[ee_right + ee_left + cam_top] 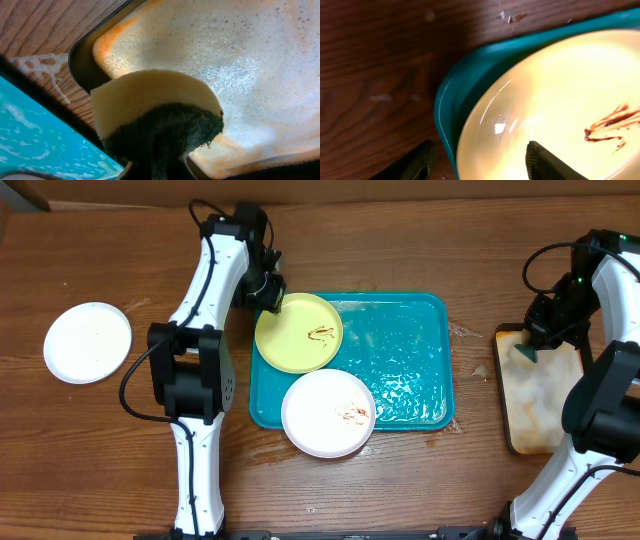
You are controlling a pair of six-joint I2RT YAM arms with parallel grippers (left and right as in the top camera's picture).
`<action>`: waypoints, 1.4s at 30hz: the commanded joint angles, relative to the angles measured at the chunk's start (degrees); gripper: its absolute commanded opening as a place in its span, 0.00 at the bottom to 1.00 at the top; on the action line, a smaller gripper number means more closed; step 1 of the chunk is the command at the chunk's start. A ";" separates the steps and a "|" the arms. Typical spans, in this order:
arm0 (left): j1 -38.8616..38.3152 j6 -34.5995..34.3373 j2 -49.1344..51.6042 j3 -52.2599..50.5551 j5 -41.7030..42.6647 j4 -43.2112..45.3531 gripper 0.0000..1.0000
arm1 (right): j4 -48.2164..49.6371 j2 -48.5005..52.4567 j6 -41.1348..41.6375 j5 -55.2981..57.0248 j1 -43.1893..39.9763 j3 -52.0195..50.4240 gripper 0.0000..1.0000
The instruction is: Clean dirty plates on tray and stack at the side
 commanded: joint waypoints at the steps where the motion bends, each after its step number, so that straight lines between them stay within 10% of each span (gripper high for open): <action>1: -0.37 0.13 -0.79 1.40 1.33 -0.50 0.60 | 0.09 -2.29 -0.46 -0.20 -0.11 -0.13 0.04; 35: -1.22 0.79 -0.52 -5.05 3.61 5.01 0.57 | -0.63 -2.29 -0.85 -1.07 -0.11 -0.13 0.04; 42: -1.25 0.02 -0.52 -9.31 3.63 6.19 0.08 | -0.46 -2.29 -0.85 -1.22 -0.11 -0.13 0.04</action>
